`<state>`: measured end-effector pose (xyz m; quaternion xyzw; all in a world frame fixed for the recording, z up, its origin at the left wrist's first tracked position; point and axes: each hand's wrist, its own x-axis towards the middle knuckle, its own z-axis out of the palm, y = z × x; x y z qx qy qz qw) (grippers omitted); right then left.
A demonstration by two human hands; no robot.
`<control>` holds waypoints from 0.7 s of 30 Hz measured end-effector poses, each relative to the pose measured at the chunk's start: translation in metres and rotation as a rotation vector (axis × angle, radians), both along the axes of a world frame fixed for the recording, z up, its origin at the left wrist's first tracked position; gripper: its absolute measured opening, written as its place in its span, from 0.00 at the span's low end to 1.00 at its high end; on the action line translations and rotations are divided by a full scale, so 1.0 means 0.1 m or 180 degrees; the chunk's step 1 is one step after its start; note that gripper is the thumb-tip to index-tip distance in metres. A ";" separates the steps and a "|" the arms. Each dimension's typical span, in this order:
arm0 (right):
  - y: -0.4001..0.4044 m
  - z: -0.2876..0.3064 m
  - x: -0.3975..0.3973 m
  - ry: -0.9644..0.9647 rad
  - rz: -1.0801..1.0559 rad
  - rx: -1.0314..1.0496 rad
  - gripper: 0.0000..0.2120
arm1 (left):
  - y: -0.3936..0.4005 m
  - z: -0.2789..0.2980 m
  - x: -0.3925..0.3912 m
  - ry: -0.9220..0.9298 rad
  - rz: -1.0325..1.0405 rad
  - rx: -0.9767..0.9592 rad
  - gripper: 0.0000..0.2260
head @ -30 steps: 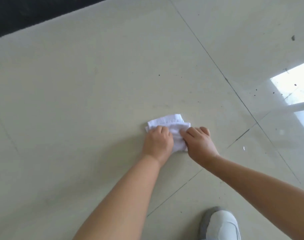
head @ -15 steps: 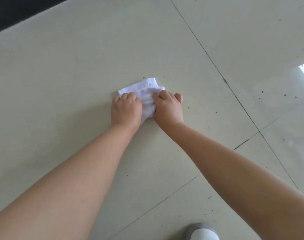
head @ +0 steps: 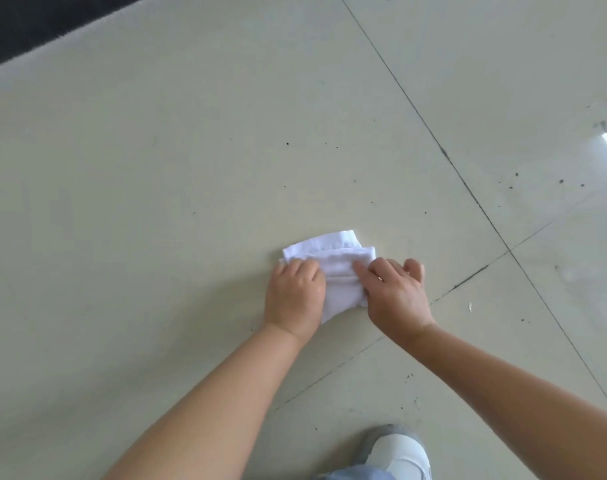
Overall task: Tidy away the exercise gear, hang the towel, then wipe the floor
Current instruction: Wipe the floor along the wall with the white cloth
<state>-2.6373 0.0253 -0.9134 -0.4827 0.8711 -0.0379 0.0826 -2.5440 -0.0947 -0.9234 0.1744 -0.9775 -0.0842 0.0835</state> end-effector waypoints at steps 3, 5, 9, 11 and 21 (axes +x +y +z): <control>0.36 0.05 -0.26 -0.0026 -0.0535 0.0236 0.17 | 0.39 0.02 -0.45 -0.0020 -0.0022 0.0305 0.14; 0.35 0.05 -0.44 -0.0117 -0.0906 0.0262 0.17 | 0.45 0.05 -0.71 -0.0147 -0.0027 0.0445 0.16; -0.13 0.07 -0.75 -0.0238 -0.1350 0.0159 0.21 | 0.06 0.11 -1.07 -0.0175 -0.0197 0.0237 0.05; -0.47 0.05 -0.86 -0.0457 -0.1206 0.0157 0.20 | -0.30 0.12 -1.14 -0.0272 -0.0130 -0.0091 0.02; -1.54 -0.02 -0.13 -0.0420 -0.0008 -0.0112 0.12 | -1.34 0.08 -0.05 -0.0823 0.0357 -0.0157 0.08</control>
